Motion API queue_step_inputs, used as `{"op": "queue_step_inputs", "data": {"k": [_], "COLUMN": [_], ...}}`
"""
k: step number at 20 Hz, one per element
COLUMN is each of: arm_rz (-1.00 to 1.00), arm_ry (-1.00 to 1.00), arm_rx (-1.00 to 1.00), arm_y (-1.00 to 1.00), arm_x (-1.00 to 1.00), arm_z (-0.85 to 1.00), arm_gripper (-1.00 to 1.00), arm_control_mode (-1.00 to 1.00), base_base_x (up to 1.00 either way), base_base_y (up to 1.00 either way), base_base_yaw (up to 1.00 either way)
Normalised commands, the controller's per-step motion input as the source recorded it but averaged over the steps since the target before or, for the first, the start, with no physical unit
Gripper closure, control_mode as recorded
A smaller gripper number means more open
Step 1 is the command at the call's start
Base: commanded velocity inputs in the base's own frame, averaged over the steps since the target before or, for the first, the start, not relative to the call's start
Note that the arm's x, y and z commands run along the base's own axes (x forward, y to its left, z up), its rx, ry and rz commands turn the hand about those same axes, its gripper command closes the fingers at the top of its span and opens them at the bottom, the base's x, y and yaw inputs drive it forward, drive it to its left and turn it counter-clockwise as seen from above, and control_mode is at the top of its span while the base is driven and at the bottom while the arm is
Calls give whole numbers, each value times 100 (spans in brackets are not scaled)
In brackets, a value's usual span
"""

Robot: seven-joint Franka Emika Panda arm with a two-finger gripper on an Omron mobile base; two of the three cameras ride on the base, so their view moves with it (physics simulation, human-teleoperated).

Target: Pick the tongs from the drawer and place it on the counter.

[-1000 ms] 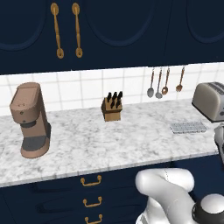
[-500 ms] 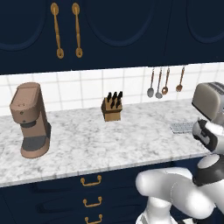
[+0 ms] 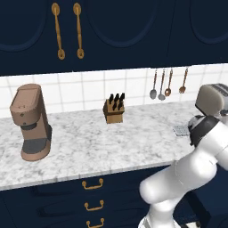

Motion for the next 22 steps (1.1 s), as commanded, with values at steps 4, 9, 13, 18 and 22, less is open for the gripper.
{"op": "queue_step_inputs", "data": {"k": [4, 9, 13, 18, 22], "arm_rz": [0, 0, 0, 5, 11], "arm_ry": [-11, -10, -12, -18, -23], "arm_rx": [11, 9, 4, 0, -8], "arm_y": [-52, -29, -13, 7, 28], "arm_x": [22, 21, -13, -47, -80], "arm_z": [-49, -20, 24, 73, 73], "arm_gripper": [-100, -100, -100, -100, -100], "arm_control_mode": [-100, -100, -100, -100, -100], "base_base_x": [0, 0, 0, 0, 0], "base_base_y": [0, 0, 0, 0, 0], "base_base_yaw": [0, 0, 0, 0, 0]}}
